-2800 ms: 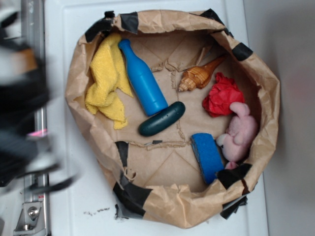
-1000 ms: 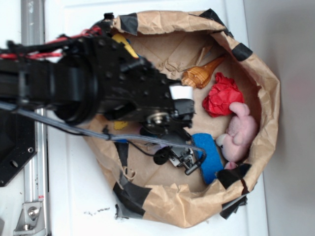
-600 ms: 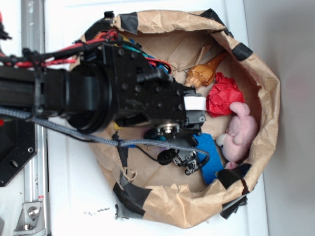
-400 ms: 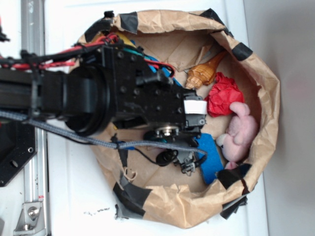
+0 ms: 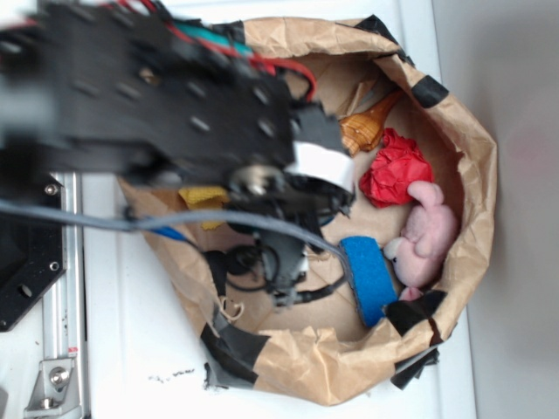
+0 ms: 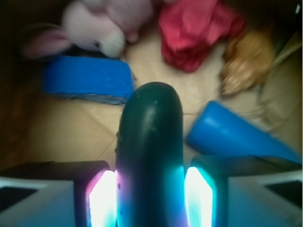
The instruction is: Grab the plastic pickle.
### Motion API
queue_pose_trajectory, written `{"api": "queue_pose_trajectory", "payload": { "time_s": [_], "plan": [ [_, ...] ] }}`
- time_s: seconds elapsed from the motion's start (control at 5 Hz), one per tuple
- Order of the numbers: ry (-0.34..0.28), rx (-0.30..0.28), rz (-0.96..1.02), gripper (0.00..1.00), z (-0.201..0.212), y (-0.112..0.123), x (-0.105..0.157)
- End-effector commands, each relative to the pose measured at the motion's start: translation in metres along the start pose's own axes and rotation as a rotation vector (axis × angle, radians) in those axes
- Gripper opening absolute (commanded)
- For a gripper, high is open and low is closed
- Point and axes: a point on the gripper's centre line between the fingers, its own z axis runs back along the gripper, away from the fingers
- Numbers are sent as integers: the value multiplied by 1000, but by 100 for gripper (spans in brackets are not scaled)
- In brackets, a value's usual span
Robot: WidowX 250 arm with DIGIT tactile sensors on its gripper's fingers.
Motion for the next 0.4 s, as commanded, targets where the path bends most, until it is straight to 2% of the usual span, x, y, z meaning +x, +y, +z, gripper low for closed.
{"api": "queue_pose_trajectory", "payload": {
  "time_s": [0.0,0.2],
  "plan": [
    [-113,21,39,0,56,26,0],
    [-69,78,27,0,51,29,5]
  ]
}}
